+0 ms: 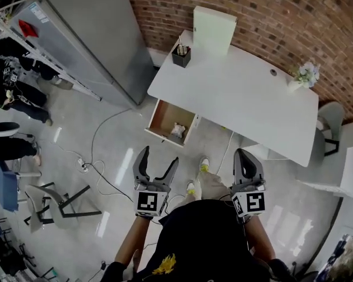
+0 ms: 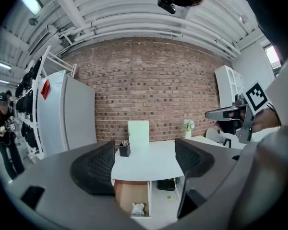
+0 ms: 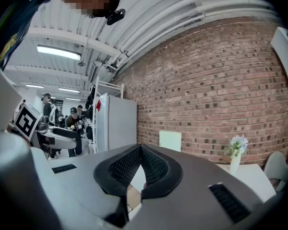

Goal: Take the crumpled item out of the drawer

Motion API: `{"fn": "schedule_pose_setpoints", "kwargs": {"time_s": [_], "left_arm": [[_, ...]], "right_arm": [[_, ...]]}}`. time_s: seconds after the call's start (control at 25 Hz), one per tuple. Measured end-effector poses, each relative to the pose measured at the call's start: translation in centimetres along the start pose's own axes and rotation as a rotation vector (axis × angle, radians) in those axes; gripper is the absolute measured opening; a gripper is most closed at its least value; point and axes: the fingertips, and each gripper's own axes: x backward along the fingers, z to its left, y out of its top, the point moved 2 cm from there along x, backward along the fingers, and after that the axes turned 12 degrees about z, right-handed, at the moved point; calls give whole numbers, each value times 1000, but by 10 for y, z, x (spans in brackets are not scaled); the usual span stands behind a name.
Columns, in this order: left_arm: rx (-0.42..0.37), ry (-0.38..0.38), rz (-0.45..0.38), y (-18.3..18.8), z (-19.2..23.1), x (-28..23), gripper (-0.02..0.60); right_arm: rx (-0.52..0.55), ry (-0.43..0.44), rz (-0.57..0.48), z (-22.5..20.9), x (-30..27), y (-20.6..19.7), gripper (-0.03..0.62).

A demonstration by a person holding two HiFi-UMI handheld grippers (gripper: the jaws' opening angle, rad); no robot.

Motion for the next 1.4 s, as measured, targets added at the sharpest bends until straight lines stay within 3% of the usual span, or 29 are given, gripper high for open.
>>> {"fn": "schedule_pose_setpoints", "kwargs": {"time_s": [0.2, 0.4, 0.64, 0.8, 0.92, 1.12, 1.4], "left_arm": [[-30, 74, 64, 2, 27, -41, 390], [-132, 89, 161, -6, 38, -92, 390], [-68, 121, 154, 13, 59, -123, 390], [-103, 68, 219, -24, 75, -151, 390], [-67, 30, 275, -57, 85, -168, 390], [3, -77, 432, -145, 91, -207, 390], [36, -213, 630, -274, 105, -283, 390]], "right_arm": [[-5, 99, -2, -12, -64, 9, 28], [-23, 176, 17, -37, -117, 16, 28], [-21, 217, 42, -38, -171, 14, 28], [-22, 211, 97, -32, -203, -1, 28], [-20, 215, 146, -19, -219, -13, 28], [-10, 220, 244, 2, -243, -51, 28], [-41, 213, 364, 27, -281, -133, 28]]}}
